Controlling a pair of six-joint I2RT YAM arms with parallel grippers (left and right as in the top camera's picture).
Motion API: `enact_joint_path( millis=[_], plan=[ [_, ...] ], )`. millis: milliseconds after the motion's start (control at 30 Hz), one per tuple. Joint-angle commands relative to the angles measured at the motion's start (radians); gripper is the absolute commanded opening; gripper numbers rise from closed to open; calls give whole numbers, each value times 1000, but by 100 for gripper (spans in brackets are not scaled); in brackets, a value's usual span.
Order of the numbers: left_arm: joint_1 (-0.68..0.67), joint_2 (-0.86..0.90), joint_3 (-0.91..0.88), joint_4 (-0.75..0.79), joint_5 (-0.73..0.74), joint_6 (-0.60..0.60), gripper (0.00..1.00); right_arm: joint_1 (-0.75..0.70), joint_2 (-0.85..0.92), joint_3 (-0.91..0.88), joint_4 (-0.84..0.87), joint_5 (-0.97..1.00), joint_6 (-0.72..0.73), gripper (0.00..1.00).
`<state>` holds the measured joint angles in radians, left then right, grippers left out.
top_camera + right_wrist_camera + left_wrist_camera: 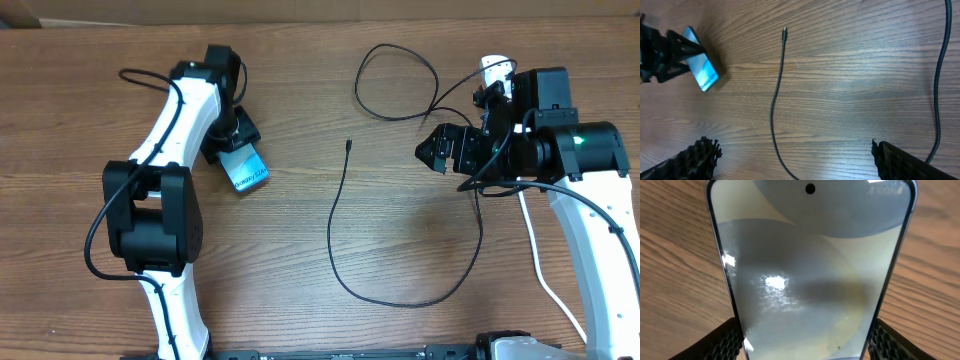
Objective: Plug charger to phone and switch on socket
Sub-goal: 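Lift the phone with the left gripper and tilt it upright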
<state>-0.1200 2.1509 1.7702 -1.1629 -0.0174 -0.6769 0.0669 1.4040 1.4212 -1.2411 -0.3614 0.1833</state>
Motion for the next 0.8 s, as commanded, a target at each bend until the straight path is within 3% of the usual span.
enact_joint_path(
  millis=[0,100,167,200,600,767],
  plan=[
    [2,-1,69,-38,59,19,32,6,1,5,7,-6,-1,100],
    [2,-1,75,-54,123,19,23,6,1,5,8,-6,-1,100],
    [2,-1,75,-66,157,19,7,6,1,5,8,-6,-1,100],
    [2,-1,75,-71,172,19,4,6,1,5,8,-6,-1,100],
    [2,-1,75,-136,438,9,4,6,1,5,8,-6,-1,100],
    [2,-1,75,-228,500,-210,4,6,1,5,8,-6,-1,100]
  ],
)
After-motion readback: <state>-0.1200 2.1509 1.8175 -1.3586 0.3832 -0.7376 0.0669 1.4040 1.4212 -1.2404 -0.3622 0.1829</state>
